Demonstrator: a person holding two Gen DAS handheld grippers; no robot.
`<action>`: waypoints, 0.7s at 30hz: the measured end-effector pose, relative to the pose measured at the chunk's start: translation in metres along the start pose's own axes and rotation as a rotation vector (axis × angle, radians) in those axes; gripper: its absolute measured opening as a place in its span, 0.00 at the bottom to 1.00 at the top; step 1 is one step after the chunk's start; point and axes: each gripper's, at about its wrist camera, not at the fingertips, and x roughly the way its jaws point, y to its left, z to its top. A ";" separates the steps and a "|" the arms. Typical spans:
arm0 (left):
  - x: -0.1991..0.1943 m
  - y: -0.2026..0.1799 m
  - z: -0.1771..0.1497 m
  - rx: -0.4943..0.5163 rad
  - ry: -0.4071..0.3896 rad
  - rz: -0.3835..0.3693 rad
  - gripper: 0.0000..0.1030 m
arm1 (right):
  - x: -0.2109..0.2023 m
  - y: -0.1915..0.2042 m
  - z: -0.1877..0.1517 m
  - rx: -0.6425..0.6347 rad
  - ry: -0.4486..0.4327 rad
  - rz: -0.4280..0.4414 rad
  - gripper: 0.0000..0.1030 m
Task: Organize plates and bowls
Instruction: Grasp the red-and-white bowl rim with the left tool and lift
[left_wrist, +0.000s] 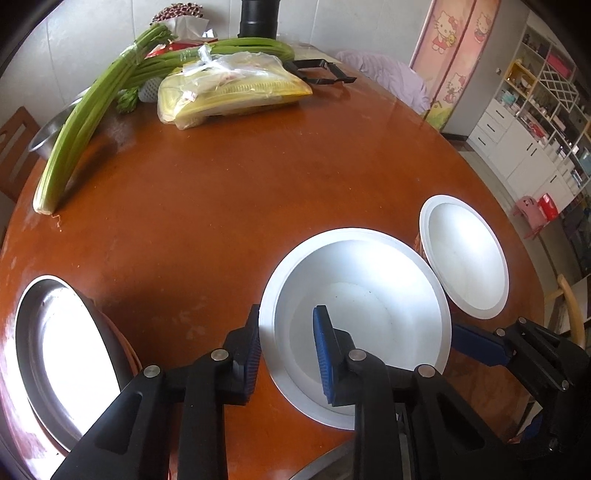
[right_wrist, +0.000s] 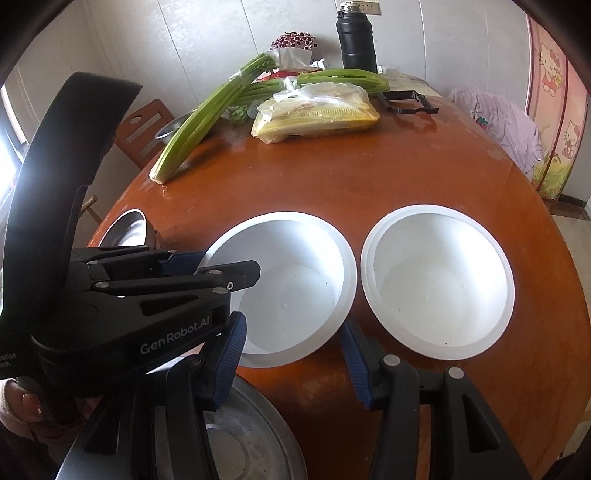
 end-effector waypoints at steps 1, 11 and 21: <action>0.000 0.000 0.000 0.002 0.000 0.002 0.26 | 0.000 0.001 0.000 -0.005 0.000 0.003 0.50; -0.018 0.004 -0.002 -0.015 -0.034 0.004 0.27 | -0.010 0.010 0.001 -0.040 -0.031 0.006 0.51; -0.056 0.002 -0.017 -0.022 -0.094 0.008 0.27 | -0.039 0.026 -0.002 -0.080 -0.082 0.021 0.51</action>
